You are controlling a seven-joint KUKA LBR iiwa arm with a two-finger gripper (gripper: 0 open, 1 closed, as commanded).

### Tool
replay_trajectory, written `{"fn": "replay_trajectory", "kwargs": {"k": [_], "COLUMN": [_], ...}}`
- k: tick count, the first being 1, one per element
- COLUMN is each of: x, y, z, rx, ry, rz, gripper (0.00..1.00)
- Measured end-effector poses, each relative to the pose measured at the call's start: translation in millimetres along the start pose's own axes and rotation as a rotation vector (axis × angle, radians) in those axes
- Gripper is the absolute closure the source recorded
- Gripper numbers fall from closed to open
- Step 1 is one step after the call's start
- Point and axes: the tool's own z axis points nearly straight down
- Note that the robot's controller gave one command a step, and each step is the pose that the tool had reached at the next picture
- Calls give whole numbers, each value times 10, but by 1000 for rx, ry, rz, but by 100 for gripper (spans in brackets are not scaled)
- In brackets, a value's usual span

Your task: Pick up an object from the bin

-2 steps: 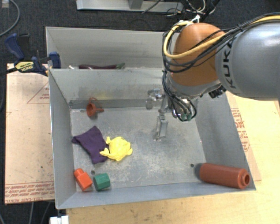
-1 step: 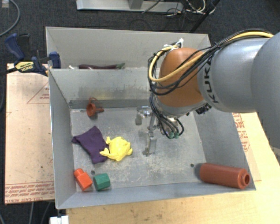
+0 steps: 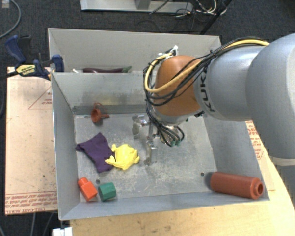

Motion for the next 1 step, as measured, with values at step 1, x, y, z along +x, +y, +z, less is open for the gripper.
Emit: {"fn": "replay_trajectory", "kwargs": {"k": [1], "x": [-117], "y": [416], "z": [96], "rx": [0], "ry": [1], "rz": [-73], "gripper": [0]}}
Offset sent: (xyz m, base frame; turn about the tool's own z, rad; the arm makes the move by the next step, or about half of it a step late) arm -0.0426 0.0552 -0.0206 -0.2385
